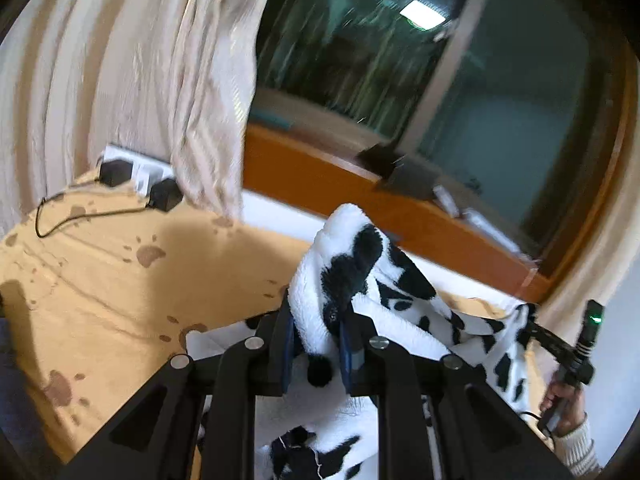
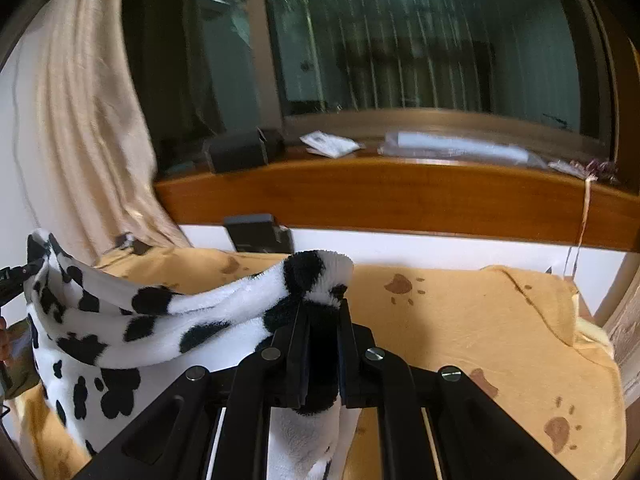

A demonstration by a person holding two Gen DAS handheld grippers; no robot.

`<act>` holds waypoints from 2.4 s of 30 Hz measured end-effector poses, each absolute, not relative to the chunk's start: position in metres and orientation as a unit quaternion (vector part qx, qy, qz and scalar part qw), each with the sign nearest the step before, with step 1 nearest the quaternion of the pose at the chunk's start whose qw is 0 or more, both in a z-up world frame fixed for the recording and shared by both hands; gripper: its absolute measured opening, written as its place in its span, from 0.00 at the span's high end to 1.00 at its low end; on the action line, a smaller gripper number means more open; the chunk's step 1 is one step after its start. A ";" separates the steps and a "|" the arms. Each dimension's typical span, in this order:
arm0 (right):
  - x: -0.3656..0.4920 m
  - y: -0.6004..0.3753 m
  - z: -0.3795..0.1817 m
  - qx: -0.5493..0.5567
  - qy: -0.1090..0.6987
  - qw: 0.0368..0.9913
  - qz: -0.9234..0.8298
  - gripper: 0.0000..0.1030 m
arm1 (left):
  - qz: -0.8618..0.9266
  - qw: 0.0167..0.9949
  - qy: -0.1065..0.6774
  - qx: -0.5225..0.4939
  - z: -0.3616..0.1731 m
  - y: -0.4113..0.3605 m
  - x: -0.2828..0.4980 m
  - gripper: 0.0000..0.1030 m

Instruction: Fold clothes

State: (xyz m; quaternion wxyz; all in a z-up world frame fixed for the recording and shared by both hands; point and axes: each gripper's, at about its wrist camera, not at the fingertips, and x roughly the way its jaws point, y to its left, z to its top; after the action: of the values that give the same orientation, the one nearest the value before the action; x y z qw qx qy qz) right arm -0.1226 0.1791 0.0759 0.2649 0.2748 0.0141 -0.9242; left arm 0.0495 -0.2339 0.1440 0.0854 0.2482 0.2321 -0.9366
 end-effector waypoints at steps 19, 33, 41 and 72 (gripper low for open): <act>-0.199 0.174 0.002 0.397 -0.001 0.176 -0.901 0.40 | -0.844 0.253 0.290 0.373 0.059 -0.319 0.005 0.32; -0.121 0.096 0.070 0.288 0.127 0.268 -0.910 0.39 | -0.909 0.145 0.083 0.382 0.100 -0.211 -0.020 0.21; -0.158 0.044 0.001 0.408 0.193 0.295 -0.842 0.37 | -0.862 0.162 0.101 0.470 0.032 -0.233 -0.063 0.13; -0.190 -0.001 -0.015 0.447 0.195 0.288 -0.824 0.16 | -0.872 0.140 0.063 0.465 0.024 -0.188 -0.076 0.00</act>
State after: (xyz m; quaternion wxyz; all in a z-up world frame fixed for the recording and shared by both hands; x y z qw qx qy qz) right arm -0.1902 -0.0013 -0.0153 0.2879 0.4471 0.1953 -0.8241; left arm -0.0764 -0.1881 0.0236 0.1397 0.4654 0.0635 -0.8717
